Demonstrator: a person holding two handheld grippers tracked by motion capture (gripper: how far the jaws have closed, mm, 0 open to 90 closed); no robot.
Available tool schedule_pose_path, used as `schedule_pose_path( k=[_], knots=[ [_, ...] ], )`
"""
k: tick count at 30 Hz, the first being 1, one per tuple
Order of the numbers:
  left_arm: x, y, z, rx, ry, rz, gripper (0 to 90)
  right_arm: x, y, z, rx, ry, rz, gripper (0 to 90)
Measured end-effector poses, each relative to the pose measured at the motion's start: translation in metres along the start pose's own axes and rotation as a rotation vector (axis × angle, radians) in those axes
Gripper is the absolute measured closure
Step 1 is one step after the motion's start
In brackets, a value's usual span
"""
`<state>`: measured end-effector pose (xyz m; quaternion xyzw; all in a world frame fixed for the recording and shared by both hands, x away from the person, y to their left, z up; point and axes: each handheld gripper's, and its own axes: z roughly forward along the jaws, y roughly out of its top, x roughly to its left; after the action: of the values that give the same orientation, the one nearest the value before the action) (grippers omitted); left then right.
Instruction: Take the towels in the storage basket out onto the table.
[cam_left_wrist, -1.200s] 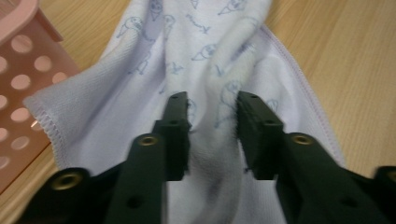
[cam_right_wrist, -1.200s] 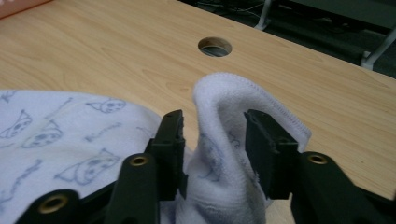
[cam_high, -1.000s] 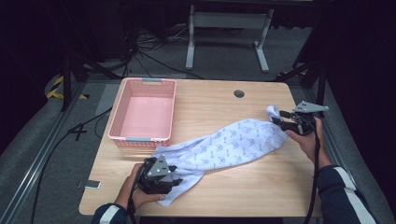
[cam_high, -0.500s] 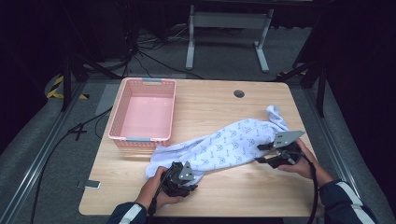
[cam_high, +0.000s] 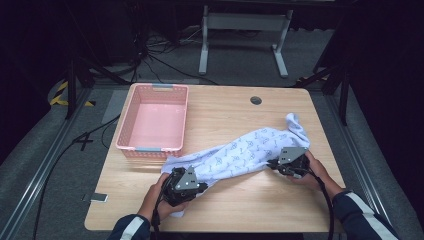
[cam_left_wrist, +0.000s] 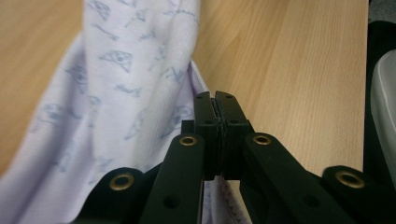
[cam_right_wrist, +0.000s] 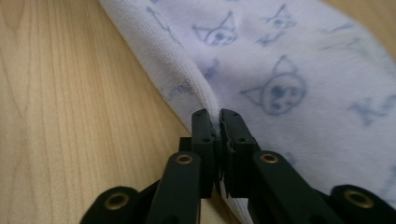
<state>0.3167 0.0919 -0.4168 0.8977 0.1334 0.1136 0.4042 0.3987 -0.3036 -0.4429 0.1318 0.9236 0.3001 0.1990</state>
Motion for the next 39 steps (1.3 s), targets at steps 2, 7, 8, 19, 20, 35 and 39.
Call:
schedule_pose_path(
  k=[2, 7, 8, 19, 20, 35, 39],
  knots=[
    [0.002, 0.002, -0.012, -0.022, 0.027, -0.003, 88.6, -0.008, 0.004, -0.014, -0.072, -0.022, 0.038, 86.4],
    [0.007, 0.001, -0.048, -0.086, 0.085, -0.011, 88.6, -0.038, 0.019, -0.056, -0.294, -0.078, 0.2, 86.8],
    [0.007, 0.001, -0.048, -0.086, 0.085, -0.011, 88.6, -0.038, 0.019, -0.056, -0.294, -0.078, 0.2, 86.8],
    [0.014, -0.024, -0.079, -0.045, 0.143, -0.035, 88.7, -0.074, 0.066, -0.011, -0.15, -0.156, 0.247, 81.7],
    [0.013, -0.025, -0.08, -0.042, 0.124, -0.036, 88.7, -0.077, 0.068, 0.0, -0.124, -0.18, 0.26, 81.2],
    [0.034, -0.057, -0.072, -0.041, 0.223, -0.247, 56.9, -0.095, 0.032, -0.035, -0.256, -0.207, 0.392, 51.8],
    [0.047, -0.07, -0.051, -0.002, 0.236, -0.316, 56.2, -0.101, -0.007, -0.054, -0.226, -0.231, 0.456, 50.3]
  ],
)
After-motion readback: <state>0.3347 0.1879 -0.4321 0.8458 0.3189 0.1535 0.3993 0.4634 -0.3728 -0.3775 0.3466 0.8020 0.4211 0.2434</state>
